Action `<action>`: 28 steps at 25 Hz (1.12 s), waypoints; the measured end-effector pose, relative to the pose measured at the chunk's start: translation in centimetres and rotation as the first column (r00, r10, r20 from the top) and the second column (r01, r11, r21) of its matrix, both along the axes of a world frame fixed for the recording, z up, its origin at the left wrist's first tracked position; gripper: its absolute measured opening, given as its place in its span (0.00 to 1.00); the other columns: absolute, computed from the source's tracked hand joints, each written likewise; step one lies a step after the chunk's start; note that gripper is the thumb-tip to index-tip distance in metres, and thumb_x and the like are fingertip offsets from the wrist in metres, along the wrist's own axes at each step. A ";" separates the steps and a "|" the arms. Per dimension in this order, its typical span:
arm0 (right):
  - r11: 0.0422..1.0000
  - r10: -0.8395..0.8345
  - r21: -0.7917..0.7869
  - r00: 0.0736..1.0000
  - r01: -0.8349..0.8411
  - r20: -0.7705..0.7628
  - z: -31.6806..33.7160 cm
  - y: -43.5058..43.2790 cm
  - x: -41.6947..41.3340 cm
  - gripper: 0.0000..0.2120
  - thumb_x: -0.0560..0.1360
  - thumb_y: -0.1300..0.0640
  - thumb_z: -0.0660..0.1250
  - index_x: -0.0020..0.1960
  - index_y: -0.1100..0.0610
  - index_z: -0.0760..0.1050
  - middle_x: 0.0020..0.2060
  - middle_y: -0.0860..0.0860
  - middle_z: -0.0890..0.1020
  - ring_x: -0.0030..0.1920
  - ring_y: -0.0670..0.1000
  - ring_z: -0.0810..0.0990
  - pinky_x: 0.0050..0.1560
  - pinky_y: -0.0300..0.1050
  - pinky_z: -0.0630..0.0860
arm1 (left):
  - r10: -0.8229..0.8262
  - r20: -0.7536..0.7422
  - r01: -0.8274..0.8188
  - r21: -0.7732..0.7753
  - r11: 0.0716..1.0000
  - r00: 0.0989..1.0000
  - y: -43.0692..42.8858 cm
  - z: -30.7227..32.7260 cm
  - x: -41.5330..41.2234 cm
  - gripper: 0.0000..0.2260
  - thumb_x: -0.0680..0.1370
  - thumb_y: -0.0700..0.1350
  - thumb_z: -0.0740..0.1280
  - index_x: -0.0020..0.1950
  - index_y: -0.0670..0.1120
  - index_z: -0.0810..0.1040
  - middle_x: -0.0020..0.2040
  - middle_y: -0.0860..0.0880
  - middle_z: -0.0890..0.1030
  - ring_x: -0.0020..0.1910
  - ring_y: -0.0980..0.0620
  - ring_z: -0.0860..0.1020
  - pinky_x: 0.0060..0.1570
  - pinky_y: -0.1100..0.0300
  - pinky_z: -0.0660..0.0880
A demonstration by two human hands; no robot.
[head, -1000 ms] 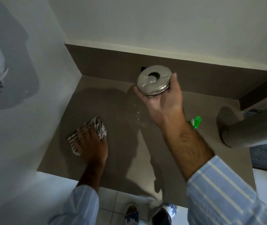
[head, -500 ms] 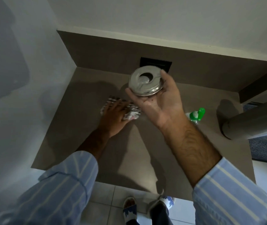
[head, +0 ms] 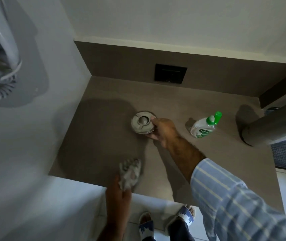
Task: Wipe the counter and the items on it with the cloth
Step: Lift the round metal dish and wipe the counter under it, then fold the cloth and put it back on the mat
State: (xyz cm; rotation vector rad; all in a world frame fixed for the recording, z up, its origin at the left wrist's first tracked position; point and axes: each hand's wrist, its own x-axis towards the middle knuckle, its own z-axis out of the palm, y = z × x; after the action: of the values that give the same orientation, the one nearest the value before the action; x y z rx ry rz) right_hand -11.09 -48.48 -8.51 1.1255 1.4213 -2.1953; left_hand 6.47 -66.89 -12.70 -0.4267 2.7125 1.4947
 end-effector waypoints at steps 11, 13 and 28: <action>0.637 0.399 0.700 0.915 -0.322 0.057 -1.9 -1.3 0.4 0.21 0.78 0.43 0.72 0.47 0.63 0.85 0.44 0.61 0.88 0.50 0.61 0.87 0.58 0.58 0.82 | 0.399 0.281 -0.481 0.638 0.601 0.873 -0.8 4.1 -5.7 0.09 0.78 0.55 0.70 0.57 0.65 0.80 0.55 0.61 0.86 0.57 0.56 0.83 0.62 0.52 0.77; 0.432 0.518 0.800 0.841 -0.415 0.156 -0.1 -1.3 1.1 0.27 0.80 0.38 0.66 0.51 0.63 0.85 0.50 0.62 0.87 0.55 0.60 0.83 0.60 0.54 0.78 | 0.329 0.247 -0.399 0.730 0.555 0.911 -0.1 5.8 -6.1 0.20 0.77 0.52 0.71 0.69 0.56 0.76 0.64 0.53 0.83 0.63 0.50 0.82 0.68 0.45 0.74; 0.923 0.034 0.335 0.826 0.190 -0.563 35.8 16.4 11.2 0.04 0.74 0.58 0.76 0.46 0.56 0.83 0.29 0.48 0.84 0.28 0.45 0.82 0.28 0.33 0.76 | -0.341 -0.102 0.243 0.882 0.404 0.934 16.8 34.4 -14.0 0.08 0.74 0.39 0.72 0.52 0.45 0.85 0.56 0.40 0.87 0.54 0.43 0.85 0.46 0.52 0.80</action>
State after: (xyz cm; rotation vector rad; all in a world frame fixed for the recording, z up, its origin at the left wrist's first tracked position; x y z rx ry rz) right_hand 0.09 -32.08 27.24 0.6513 2.1545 -2.5079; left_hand -7.50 -50.11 21.66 0.0525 1.4021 2.3486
